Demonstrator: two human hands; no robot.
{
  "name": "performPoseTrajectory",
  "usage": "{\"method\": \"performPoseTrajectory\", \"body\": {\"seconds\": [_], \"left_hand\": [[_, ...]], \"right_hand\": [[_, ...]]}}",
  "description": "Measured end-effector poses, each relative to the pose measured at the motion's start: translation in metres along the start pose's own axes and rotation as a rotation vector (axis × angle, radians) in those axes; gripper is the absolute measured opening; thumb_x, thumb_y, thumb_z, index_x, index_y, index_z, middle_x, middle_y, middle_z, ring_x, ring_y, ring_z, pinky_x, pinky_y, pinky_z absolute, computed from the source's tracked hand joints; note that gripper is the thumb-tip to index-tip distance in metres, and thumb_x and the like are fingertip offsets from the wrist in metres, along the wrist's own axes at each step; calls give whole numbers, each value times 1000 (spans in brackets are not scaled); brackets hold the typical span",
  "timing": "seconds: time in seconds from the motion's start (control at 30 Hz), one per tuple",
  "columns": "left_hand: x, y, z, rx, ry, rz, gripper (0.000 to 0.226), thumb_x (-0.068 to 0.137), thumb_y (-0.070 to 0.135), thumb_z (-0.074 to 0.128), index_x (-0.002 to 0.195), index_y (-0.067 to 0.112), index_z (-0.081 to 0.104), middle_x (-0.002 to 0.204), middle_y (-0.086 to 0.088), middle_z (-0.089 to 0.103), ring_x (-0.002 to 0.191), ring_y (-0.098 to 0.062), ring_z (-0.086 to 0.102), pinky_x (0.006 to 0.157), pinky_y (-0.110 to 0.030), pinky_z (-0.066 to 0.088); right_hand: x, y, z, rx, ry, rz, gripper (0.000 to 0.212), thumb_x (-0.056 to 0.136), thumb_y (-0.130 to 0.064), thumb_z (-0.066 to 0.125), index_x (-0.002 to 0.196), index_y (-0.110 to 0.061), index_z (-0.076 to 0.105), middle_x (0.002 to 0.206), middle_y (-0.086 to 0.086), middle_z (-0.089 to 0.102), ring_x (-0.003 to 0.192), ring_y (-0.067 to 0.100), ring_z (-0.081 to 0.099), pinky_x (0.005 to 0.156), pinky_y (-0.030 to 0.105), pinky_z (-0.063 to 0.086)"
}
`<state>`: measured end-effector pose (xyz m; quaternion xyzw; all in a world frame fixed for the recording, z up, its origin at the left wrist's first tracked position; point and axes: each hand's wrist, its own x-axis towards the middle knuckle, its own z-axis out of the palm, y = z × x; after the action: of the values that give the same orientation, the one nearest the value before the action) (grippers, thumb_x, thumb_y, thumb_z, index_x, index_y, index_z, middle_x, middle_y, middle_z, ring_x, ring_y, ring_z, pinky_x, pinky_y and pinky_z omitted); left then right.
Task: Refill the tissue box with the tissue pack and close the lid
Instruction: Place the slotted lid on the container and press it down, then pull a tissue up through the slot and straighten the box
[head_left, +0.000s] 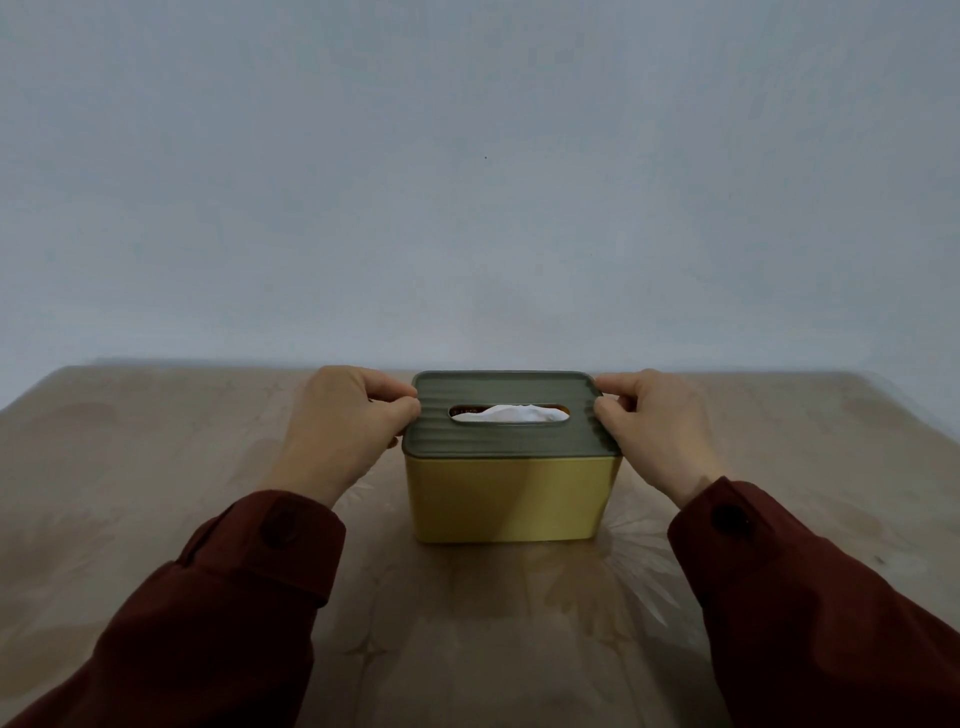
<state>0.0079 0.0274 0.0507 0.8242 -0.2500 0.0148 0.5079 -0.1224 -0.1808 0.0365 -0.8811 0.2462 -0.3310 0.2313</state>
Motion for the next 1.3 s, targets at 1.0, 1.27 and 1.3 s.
{"method": "performPoseTrajectory", "body": {"seconds": [1.0,1.27,1.3], "left_hand": [[-2,7,4,183,14,217,10,75,15,70,83,18,75,100,2,72,95,-9,59,90,-25,42],[-3,17,11,189,-105,332,12,73,18,72,84,20,75,91,8,69,84,1,57,73,5,32],[-3,18,11,201,-129,337,13,72,18,73,85,19,75,92,6,70,88,-4,58,74,4,33]], "right_hand": [[-4,-4,1,35,64,7,6,77,-32,63,75,-36,67,81,-12,53,84,14,53,70,31,42],[-3,-21,-5,146,-11,-74,14,61,-35,76,59,-36,62,81,-11,57,83,7,52,62,19,35],[-3,-22,-4,137,-31,-84,14,61,-35,77,60,-35,63,81,-11,57,83,7,51,63,19,36]]}}
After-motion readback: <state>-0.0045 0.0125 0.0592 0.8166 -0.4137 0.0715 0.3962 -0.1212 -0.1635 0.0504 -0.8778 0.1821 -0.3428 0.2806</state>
